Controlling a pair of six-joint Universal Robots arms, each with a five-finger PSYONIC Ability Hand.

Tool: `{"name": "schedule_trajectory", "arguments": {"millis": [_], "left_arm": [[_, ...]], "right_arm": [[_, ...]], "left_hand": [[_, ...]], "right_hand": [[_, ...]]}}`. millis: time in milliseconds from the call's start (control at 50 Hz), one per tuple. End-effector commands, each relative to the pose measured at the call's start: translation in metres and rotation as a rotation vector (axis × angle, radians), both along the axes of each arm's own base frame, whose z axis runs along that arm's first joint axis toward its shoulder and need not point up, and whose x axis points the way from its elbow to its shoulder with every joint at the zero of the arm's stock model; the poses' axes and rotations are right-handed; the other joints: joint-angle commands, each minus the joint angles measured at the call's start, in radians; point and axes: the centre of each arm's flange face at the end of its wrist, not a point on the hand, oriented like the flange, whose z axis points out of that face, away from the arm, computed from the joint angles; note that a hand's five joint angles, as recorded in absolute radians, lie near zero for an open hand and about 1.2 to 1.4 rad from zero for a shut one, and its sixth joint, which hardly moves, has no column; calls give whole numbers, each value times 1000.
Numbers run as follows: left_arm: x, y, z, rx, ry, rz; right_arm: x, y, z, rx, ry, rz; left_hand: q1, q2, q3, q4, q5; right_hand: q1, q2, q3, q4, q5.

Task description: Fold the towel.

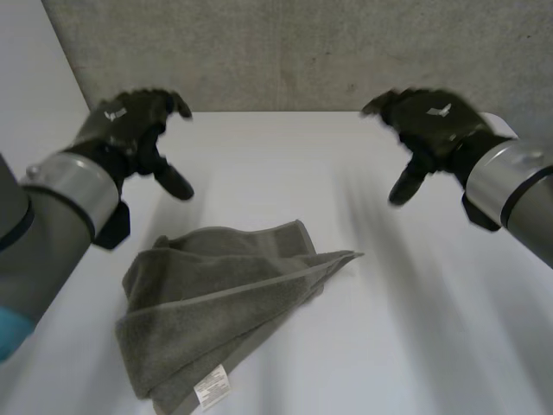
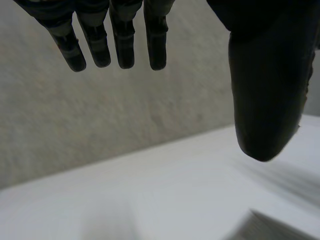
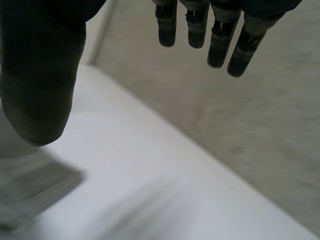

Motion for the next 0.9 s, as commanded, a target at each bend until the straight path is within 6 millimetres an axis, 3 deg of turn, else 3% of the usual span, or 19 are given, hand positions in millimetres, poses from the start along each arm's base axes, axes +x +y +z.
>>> {"name": "schedule_trajectory", "arguments": {"millis": [20,80,180,280,460,720,900], "left_arm": [[12,31,-28,121,-63,-62],[22,37,-45,165,-114,-51],[34,41,-75,227,-201,-33],[36,41,-94,259,-239,-35],[40,40,-118,295,-362,-58],[50,35,-136,355,-390,-26],[49,32,-146,368,-398,-25]], "right_arm": [[14,33,-39,110,185,217],[18,39,-48,115,217,249],[32,46,-85,157,288,273],[39,41,-108,122,326,207],[50,31,-124,14,307,139],[56,29,-149,106,265,142],[56,31,-153,121,274,146]], "left_hand": [[59,57,-48,-54,52],[59,57,-48,-54,52],[62,60,-48,-54,55],[73,72,-48,-54,67],[150,148,-48,-54,143],[232,231,-48,-54,225],[308,307,-48,-54,301]], "right_hand": [[-56,-70,-46,-76,-61],[-56,-70,-46,-76,-61],[-56,-70,-46,-76,-61],[-55,-69,-46,-76,-60],[-37,-51,-46,-76,-42],[292,277,-46,-76,286],[433,419,-46,-76,428]]}}
